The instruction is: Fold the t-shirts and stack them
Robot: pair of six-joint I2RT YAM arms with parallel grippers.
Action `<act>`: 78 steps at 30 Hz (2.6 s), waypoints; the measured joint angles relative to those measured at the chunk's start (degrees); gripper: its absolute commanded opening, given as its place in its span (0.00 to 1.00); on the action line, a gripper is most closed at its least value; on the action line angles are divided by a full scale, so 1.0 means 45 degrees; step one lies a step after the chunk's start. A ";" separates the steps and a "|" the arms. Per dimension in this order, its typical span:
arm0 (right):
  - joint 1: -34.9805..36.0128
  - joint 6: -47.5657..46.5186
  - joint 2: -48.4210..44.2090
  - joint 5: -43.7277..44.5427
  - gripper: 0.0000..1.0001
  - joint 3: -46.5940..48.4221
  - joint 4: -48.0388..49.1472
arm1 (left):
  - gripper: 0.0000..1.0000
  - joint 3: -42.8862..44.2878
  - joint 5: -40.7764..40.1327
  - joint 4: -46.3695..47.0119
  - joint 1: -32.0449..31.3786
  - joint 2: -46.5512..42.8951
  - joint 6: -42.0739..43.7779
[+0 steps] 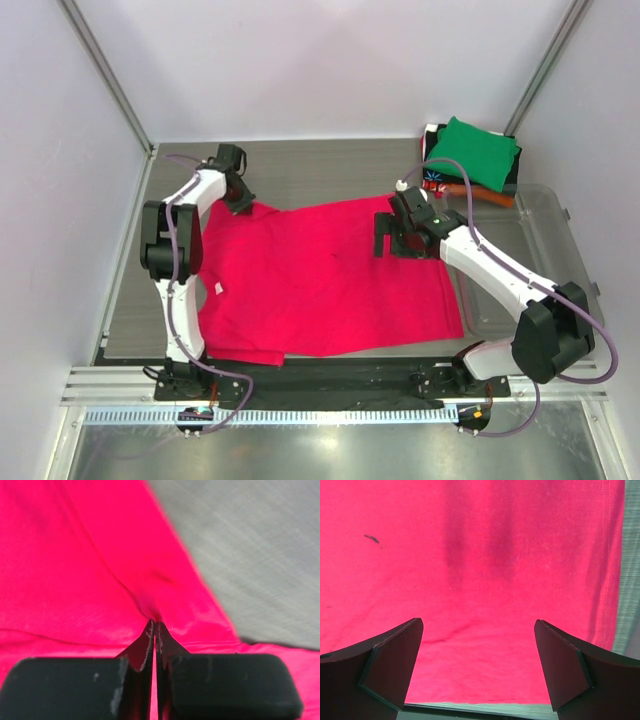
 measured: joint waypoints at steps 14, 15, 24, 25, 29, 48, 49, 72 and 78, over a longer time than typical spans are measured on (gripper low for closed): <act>-0.0117 -0.0219 0.0141 -0.0073 1.00 0.1005 -0.0578 | 0.63 1.1992 0.1812 -0.2895 0.0029 0.5819 0.0316; -0.0117 -0.0214 0.0136 -0.0092 1.00 0.1015 -0.0593 | 0.64 1.0763 0.1855 -0.2788 0.0019 0.5304 0.0413; -0.0117 0.0180 0.0243 -0.0588 1.00 0.0515 -0.0408 | 0.63 0.0039 0.0690 -0.2453 0.0063 -0.1579 0.0884; -0.0117 0.0219 0.0345 -0.0583 1.00 0.0510 -0.0379 | 0.63 -0.0695 0.0573 -0.2327 0.0068 -0.2361 0.0923; -0.0141 0.0228 0.1569 -0.0481 1.00 0.0709 -0.0107 | 0.61 -0.2589 0.0243 -0.1957 0.0078 -0.3983 0.0962; -0.1885 -0.0845 1.1414 -0.0573 1.00 1.0185 -0.0991 | 0.59 0.4959 -0.0180 -0.4197 0.0826 0.2856 0.1132; -0.1977 -0.0928 1.2016 -0.0554 0.99 1.1215 -0.1020 | 0.60 0.6091 -0.0170 -0.4308 0.0899 0.3517 0.1190; -0.2142 -0.0160 0.8782 -0.2744 1.00 1.1851 -0.1273 | 0.55 -0.3240 0.0058 -0.3293 0.1263 -0.8850 0.2244; -0.0772 0.0874 0.2652 -0.1928 1.00 0.5236 0.0136 | 0.55 -0.9554 0.1588 -0.2215 0.0855 -1.0545 0.1277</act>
